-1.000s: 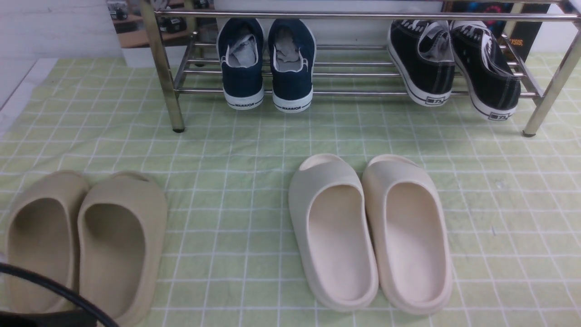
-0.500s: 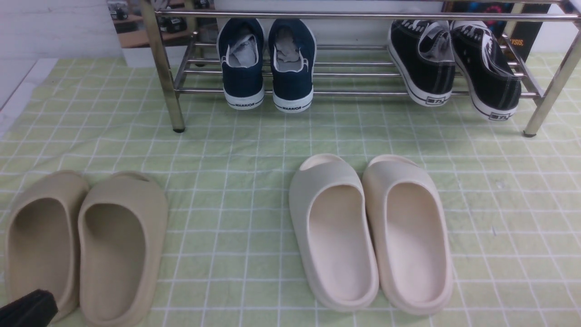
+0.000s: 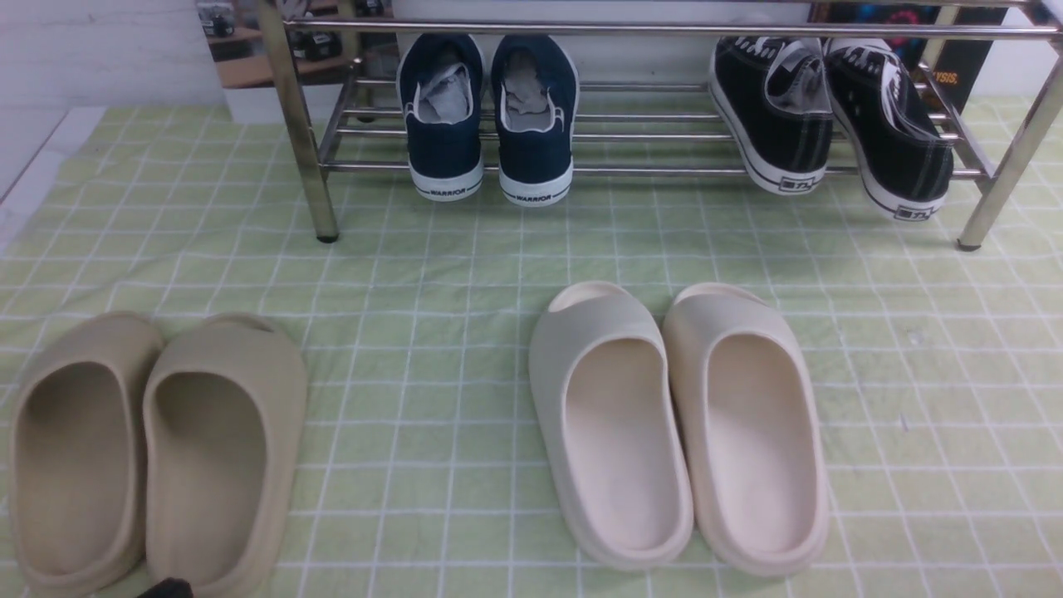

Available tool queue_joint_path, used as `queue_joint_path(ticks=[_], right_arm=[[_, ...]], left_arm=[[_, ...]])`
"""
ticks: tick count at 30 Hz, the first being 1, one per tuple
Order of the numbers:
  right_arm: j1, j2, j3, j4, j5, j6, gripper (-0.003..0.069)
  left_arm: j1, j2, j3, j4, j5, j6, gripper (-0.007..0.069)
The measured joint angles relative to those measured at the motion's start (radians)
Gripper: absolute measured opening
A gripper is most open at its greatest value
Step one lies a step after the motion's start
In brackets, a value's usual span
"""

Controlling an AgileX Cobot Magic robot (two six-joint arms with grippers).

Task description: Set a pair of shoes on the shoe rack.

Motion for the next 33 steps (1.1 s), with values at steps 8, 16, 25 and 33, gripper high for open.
queue_joint_path(ticks=[8, 16, 25, 33], right_arm=[[0.000, 0.000, 0.000, 0.000, 0.000, 0.000, 0.0244], [0.000, 0.000, 0.000, 0.000, 0.000, 0.000, 0.0244], [0.000, 0.000, 0.000, 0.000, 0.000, 0.000, 0.0244], [0.000, 0.000, 0.000, 0.000, 0.000, 0.000, 0.0244]], left_arm=[[0.170, 0.000, 0.001, 0.049, 0.063, -0.016, -0.0013], [0.178, 0.000, 0.003, 0.092, 0.071, -0.068, -0.0013], [0.178, 0.000, 0.003, 0.093, 0.078, -0.069, -0.0013], [0.178, 0.000, 0.004, 0.093, 0.078, -0.069, -0.0013]])
